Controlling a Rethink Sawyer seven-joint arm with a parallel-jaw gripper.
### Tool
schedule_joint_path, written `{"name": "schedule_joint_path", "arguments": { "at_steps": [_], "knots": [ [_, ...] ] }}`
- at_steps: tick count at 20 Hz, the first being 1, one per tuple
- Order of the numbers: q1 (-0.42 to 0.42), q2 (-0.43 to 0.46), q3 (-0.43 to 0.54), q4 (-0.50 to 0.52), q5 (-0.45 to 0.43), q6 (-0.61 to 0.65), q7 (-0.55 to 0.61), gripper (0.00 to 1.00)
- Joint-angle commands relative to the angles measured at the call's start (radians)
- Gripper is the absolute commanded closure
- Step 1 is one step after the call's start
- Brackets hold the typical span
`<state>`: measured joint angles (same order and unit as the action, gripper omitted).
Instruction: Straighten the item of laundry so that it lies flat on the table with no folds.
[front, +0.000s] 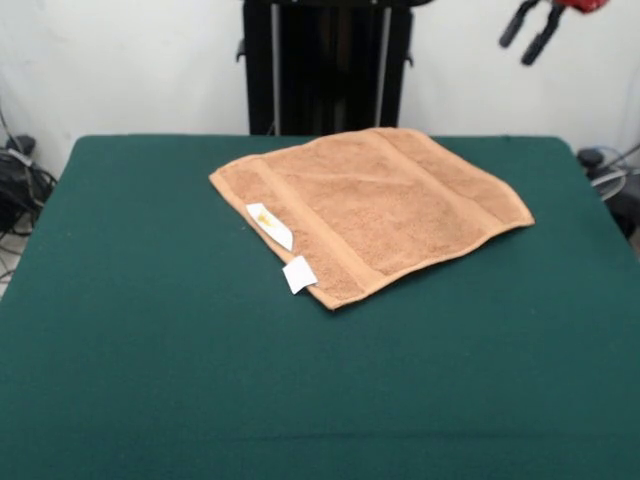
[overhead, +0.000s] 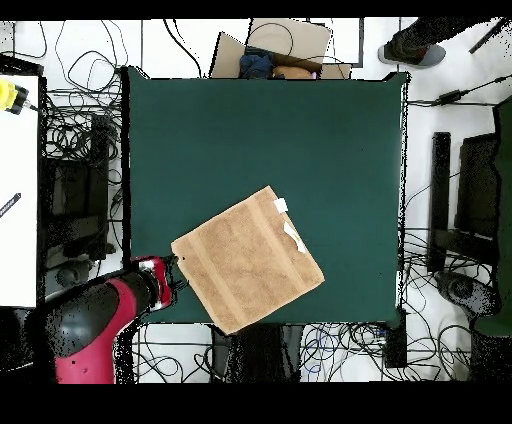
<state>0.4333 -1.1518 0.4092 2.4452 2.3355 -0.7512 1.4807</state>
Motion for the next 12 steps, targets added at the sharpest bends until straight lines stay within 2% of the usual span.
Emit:
{"name": "schedule_joint_path", "arguments": {
  "at_steps": [1, 4, 6, 8, 10, 12],
  "knots": [
    [-0.044, -0.261, 0.172, 0.016, 0.386, -0.006, -0.597, 0.0],
    [-0.023, -0.35, 0.115, 0.058, 0.544, -0.045, -0.861, 0.0],
    [0.013, -0.366, 0.047, 0.16, 0.534, 0.034, -0.94, 0.0],
    [0.031, -0.323, 0.003, 0.303, 0.416, 0.219, -0.919, 0.0],
    [0.019, -0.277, -0.047, 0.429, 0.187, 0.401, -0.822, 0.0],
    [0.003, -0.283, -0.122, 0.493, -0.005, 0.505, -0.78, 0.0]
  ]
}}
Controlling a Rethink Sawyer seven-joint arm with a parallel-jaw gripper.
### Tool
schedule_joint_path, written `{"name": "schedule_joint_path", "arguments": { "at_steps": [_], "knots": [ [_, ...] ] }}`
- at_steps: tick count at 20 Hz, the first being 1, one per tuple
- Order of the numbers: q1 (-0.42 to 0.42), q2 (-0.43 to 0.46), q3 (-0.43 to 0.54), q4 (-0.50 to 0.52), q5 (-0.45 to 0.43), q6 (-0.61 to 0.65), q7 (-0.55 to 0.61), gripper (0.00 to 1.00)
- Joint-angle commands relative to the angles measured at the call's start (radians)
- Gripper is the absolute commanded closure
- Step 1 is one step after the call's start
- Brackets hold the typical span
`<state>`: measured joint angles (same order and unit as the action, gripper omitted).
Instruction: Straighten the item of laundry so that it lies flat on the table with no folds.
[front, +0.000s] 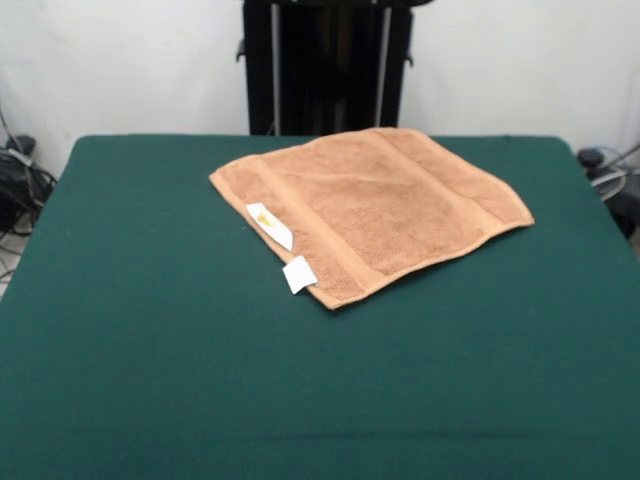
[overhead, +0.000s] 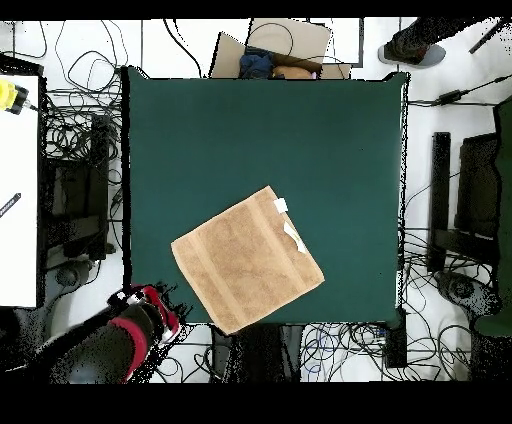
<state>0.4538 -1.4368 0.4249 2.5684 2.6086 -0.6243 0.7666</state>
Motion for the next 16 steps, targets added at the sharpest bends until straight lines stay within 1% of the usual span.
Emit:
{"name": "schedule_joint_path", "arguments": {
  "at_steps": [1, 3, 5, 7, 8, 10, 13, 14, 16],
  "knots": [
    [-0.028, -0.009, -0.173, 0.39, -0.343, 0.414, -0.071, 0.0],
    [-0.067, -0.033, -0.236, 0.42, -0.453, 0.486, -0.112, 0.0],
    [-0.132, -0.062, -0.291, 0.446, -0.589, 0.529, -0.158, 0.0],
    [-0.218, -0.097, -0.338, 0.466, -0.734, 0.551, -0.203, 0.0],
    [-0.261, -0.1, -0.354, 0.467, -0.805, 0.557, -0.206, 0.0],
    [-0.339, -0.11, -0.378, 0.468, -0.921, 0.566, -0.232, 0.0],
    [-0.459, -0.14, -0.399, 0.471, -1.119, 0.573, -0.231, 0.0],
    [-0.494, -0.156, -0.403, 0.472, -1.179, 0.581, -0.213, 0.0],
    [-0.566, -0.216, -0.415, 0.479, -1.334, 0.585, -0.173, 0.0]
  ]
}}
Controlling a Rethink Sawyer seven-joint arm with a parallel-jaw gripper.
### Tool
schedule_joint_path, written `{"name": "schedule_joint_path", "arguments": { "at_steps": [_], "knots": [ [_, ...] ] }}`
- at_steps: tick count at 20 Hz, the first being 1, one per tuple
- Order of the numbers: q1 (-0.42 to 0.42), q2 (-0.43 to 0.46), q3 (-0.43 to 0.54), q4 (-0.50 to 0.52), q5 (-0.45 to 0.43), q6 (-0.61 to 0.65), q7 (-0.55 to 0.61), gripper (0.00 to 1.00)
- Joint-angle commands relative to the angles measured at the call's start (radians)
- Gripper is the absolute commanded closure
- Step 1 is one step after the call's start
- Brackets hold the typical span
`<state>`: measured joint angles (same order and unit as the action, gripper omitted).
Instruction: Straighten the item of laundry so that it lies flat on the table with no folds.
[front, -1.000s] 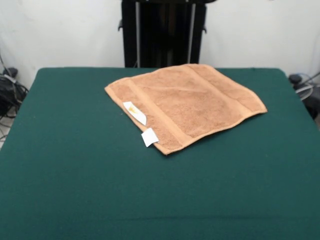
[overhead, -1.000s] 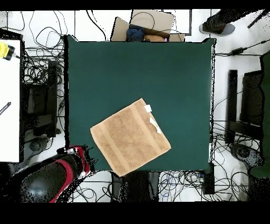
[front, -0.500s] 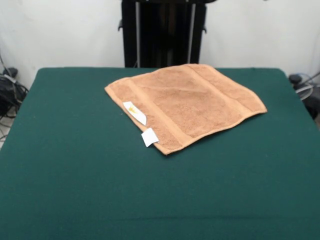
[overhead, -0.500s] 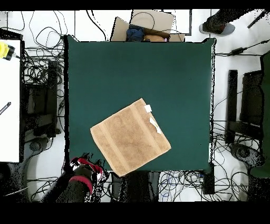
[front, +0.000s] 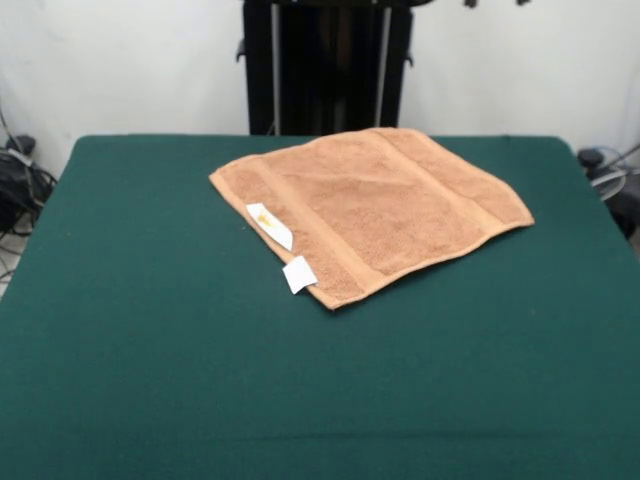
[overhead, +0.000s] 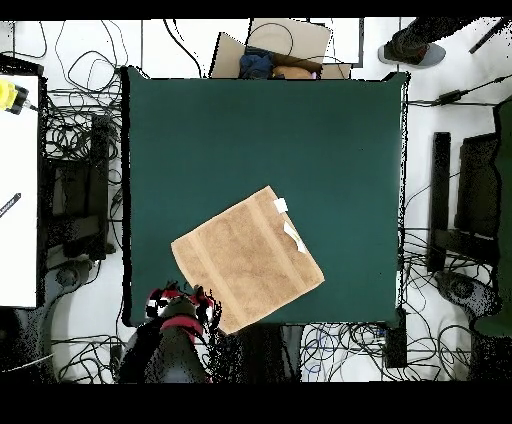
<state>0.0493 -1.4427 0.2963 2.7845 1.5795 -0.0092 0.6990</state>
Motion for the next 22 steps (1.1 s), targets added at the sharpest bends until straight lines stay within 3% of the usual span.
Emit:
{"name": "schedule_joint_path", "arguments": {
  "at_steps": [1, 4, 8, 10, 13, 16, 17, 18, 19, 20, 22],
  "knots": [
    [-0.195, -0.225, -0.292, 0.265, -0.376, -0.024, -0.066, 0.0],
    [-0.261, -0.254, -0.303, 0.266, -0.523, 0.001, 0.001, 0.0],
    [-0.356, -0.282, -0.27, 0.256, -0.789, -0.005, 0.18, 0.0],
    [-0.378, -0.293, -0.268, 0.248, -0.844, 0.009, 0.211, 0.0],
    [-0.395, -0.219, -0.225, 0.178, -0.981, 0.003, 0.337, 0.0],
    [-0.388, -0.234, -0.239, 0.162, -0.988, 0.044, 0.32, 0.0],
    [-0.424, -0.125, -0.138, 0.113, -1.084, -0.018, 0.475, 0.0],
    [-0.72, 0.404, -0.003, 0.07, -1.469, -0.49, 0.644, 0.0],
    [-0.717, 0.571, -0.066, 0.024, -1.518, -0.606, 0.621, 0.0],
    [-0.716, 0.641, -0.087, 0.007, -1.54, -0.655, 0.616, 0.0],
    [-0.717, 0.678, -0.102, -0.002, -1.554, -0.678, 0.616, 0.0]
  ]
}}
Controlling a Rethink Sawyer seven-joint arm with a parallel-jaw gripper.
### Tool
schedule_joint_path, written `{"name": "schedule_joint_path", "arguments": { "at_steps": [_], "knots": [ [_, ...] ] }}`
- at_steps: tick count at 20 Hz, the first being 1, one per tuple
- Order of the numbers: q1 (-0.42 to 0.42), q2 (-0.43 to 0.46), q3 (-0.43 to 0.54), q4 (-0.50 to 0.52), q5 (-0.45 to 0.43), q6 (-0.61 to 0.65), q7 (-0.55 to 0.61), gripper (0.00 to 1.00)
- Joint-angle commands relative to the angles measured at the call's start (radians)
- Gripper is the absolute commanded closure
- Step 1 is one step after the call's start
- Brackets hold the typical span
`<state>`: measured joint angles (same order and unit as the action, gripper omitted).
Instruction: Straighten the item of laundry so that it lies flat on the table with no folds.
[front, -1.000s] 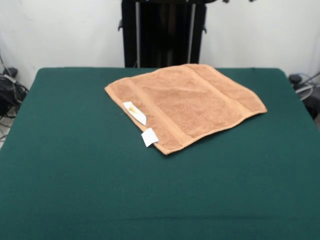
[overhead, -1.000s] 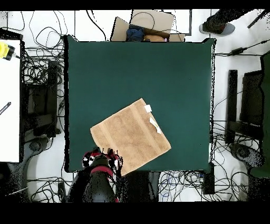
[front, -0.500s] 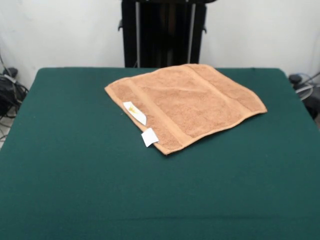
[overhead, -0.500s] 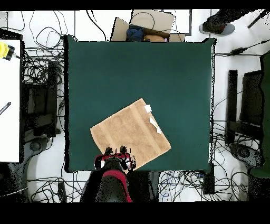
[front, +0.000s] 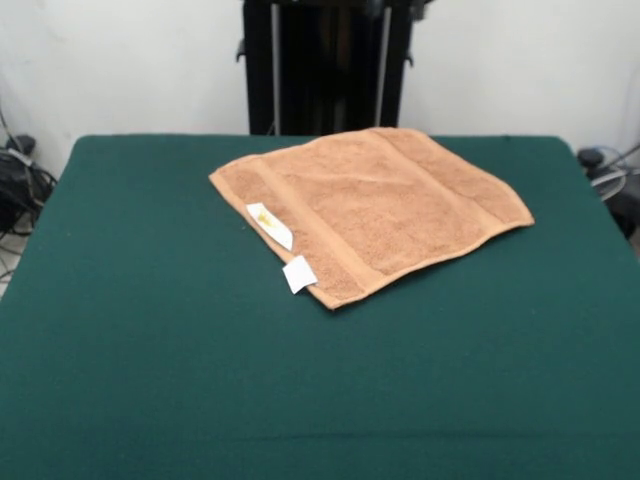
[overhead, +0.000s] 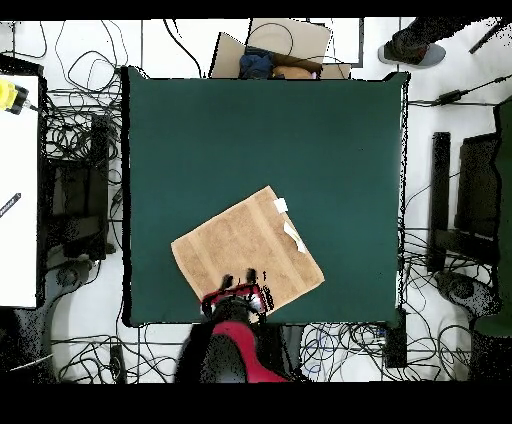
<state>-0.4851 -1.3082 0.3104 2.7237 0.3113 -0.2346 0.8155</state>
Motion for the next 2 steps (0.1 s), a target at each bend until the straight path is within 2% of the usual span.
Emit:
{"name": "schedule_joint_path", "arguments": {
  "at_steps": [1, 2],
  "knots": [
    [-0.179, 0.553, -0.128, 0.052, -0.296, -0.455, 0.511, 0.0],
    [-0.172, 0.56, -0.142, 0.046, -0.303, -0.454, 0.524, 0.0]
  ]
}}
